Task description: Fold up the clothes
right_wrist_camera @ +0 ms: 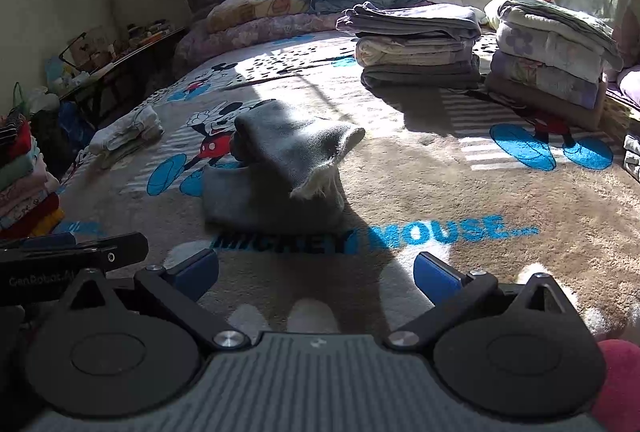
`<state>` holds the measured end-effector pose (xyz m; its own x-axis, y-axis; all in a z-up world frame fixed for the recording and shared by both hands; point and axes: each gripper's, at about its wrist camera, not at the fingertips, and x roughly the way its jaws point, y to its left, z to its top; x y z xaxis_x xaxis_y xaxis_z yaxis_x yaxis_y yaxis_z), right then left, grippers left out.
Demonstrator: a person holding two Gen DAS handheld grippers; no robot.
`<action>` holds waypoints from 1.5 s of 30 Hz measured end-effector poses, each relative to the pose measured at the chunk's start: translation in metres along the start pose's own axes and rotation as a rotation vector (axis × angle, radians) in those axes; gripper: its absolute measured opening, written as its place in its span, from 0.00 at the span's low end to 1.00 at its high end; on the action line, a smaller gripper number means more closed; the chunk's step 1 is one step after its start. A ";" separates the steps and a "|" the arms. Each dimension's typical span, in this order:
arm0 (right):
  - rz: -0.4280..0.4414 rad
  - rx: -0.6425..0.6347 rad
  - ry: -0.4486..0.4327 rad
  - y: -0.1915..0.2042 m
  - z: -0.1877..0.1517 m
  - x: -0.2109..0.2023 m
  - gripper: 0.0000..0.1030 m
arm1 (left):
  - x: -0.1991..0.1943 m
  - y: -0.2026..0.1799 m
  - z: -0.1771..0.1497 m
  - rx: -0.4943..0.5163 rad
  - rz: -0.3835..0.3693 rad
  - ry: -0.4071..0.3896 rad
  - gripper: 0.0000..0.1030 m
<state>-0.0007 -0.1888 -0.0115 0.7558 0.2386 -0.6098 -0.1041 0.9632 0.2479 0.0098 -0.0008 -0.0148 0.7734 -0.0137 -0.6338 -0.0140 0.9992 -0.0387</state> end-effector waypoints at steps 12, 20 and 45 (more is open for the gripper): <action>0.085 0.038 -0.036 -0.013 -0.006 0.009 1.00 | 0.018 0.005 -0.004 -0.059 -0.041 0.028 1.00; 0.124 0.041 -0.098 -0.021 -0.014 0.023 1.00 | 0.035 0.011 -0.009 -0.094 -0.042 0.011 1.00; 0.208 -0.052 -0.175 -0.027 -0.009 0.107 1.00 | 0.110 0.040 -0.023 -0.273 -0.175 0.075 0.99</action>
<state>0.0778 -0.1882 -0.0901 0.8143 0.4114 -0.4095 -0.2984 0.9018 0.3125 0.0798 0.0363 -0.1032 0.7300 -0.1976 -0.6542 -0.0619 0.9342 -0.3512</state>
